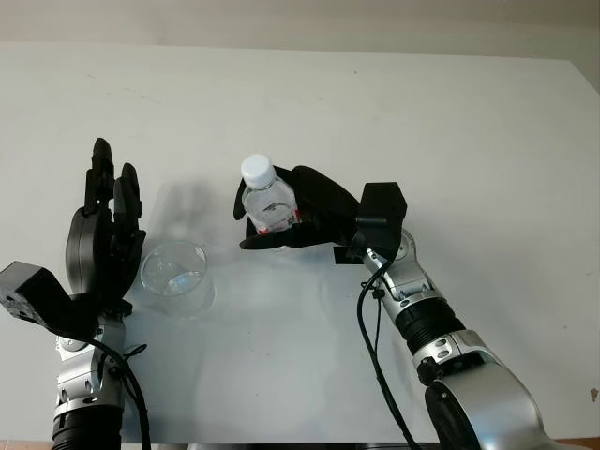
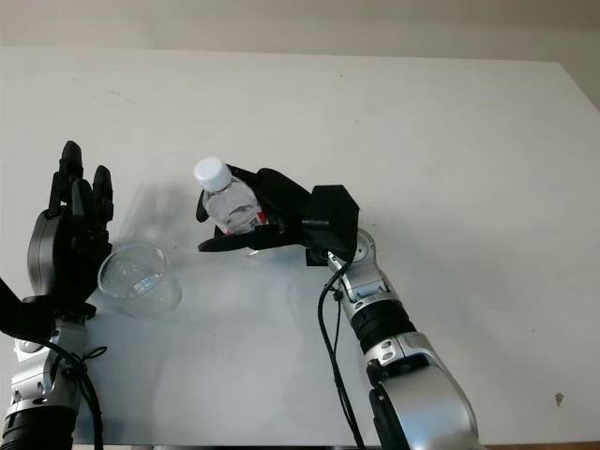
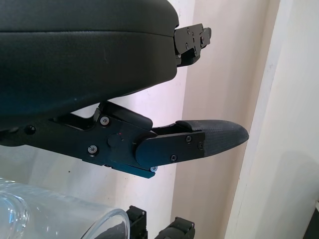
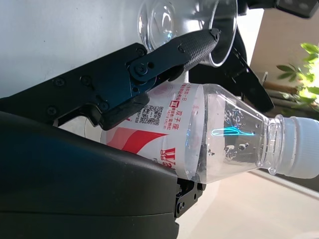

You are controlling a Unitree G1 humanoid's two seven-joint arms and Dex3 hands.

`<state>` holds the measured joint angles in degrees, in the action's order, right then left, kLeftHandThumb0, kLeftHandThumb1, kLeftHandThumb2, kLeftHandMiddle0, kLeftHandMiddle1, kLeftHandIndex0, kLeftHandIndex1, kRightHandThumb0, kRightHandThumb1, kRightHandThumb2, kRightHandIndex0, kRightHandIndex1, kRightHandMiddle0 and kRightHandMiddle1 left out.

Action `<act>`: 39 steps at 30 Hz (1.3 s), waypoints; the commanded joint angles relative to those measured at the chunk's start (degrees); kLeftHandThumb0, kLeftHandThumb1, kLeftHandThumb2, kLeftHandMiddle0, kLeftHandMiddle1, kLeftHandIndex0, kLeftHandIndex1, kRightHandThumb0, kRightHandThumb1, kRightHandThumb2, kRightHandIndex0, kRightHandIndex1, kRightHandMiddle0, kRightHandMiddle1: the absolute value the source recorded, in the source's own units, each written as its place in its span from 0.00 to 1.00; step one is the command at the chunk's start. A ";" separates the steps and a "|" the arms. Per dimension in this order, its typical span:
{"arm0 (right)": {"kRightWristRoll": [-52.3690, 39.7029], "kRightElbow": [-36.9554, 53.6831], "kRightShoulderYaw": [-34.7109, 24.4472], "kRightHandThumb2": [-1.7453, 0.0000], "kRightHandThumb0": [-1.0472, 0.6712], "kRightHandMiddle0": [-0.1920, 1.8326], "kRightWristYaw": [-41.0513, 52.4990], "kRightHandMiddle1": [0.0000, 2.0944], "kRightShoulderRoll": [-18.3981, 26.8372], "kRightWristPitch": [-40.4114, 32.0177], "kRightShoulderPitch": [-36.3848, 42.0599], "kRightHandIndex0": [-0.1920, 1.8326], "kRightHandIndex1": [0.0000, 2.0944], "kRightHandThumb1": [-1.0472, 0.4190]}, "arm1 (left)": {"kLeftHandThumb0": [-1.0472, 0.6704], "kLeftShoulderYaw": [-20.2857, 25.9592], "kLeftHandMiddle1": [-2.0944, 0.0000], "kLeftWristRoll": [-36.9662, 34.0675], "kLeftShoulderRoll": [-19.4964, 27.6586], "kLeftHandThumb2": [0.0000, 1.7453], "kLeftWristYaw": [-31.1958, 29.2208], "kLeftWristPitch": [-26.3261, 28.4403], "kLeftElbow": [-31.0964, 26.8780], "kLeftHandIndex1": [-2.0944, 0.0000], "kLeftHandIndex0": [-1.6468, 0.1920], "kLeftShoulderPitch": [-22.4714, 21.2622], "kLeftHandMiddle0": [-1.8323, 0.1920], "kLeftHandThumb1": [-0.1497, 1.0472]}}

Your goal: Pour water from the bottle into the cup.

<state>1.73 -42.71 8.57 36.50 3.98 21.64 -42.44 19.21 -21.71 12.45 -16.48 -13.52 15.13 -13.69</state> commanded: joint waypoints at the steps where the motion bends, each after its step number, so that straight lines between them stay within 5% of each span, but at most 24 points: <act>1: 0.86 1.42 -0.07 0.82 0.30 0.79 -2.98 0.99 -0.25 0.83 2.01 0.91 0.95 0.00 | 0.17 0.04 0.98 0.35 -0.20 0.30 -0.05 -0.60 0.67 0.97 0.98 -0.09 0.98 1.00; 6: 3.86 -0.15 -0.93 0.74 0.34 0.91 -13.93 1.00 -0.71 4.53 0.68 0.98 1.00 0.00 | 0.16 0.20 0.97 0.11 -0.09 0.30 -0.17 -0.73 0.86 0.97 0.98 -0.26 0.98 1.00; 13: 14.11 -4.80 1.48 0.70 0.37 0.88 -27.48 1.00 2.22 11.45 -8.31 0.95 1.00 0.00 | 0.16 0.13 0.97 0.23 -0.39 0.29 0.59 -0.38 0.43 0.97 0.97 -0.64 0.96 1.00; 19: 28.11 -8.21 8.43 0.83 0.39 0.69 -39.65 1.00 4.94 16.43 -15.49 0.79 1.00 0.00 | 0.16 -0.05 0.97 0.27 -0.33 0.28 1.29 0.27 -0.25 0.97 0.98 -0.74 0.97 1.00; 25: 41.22 -11.64 16.38 0.94 0.37 0.63 -53.56 1.00 6.47 19.29 -20.54 0.76 1.00 0.00 | 0.16 -0.10 0.98 -0.18 -0.47 0.28 1.18 0.45 -0.84 0.98 0.99 -0.44 0.98 1.00; 29: 46.29 -12.81 20.56 0.91 0.33 0.57 -59.02 1.00 6.99 20.86 -22.39 0.71 1.00 0.00 | 0.16 -0.09 0.98 -0.29 -0.83 0.27 1.31 0.53 -1.31 0.98 0.99 -0.25 0.98 1.00; 35: 57.88 -11.77 29.01 0.90 0.31 0.56 -72.74 1.00 8.49 21.38 -24.80 0.76 1.00 0.00 | 0.16 -0.18 0.97 0.18 -1.36 0.27 2.07 0.47 -1.47 0.98 0.98 -0.21 0.98 1.00; 39: 65.06 -9.44 33.69 0.90 0.31 0.45 -79.31 1.00 10.04 17.83 -25.92 0.75 1.00 0.00 | 0.16 -0.32 0.98 0.44 -1.60 0.27 2.78 0.68 -1.74 0.98 0.99 -0.35 0.98 1.00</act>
<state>65.56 -53.90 41.17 -40.94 13.21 40.33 -66.10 19.05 -21.68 11.43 -14.06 -12.99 13.96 -14.54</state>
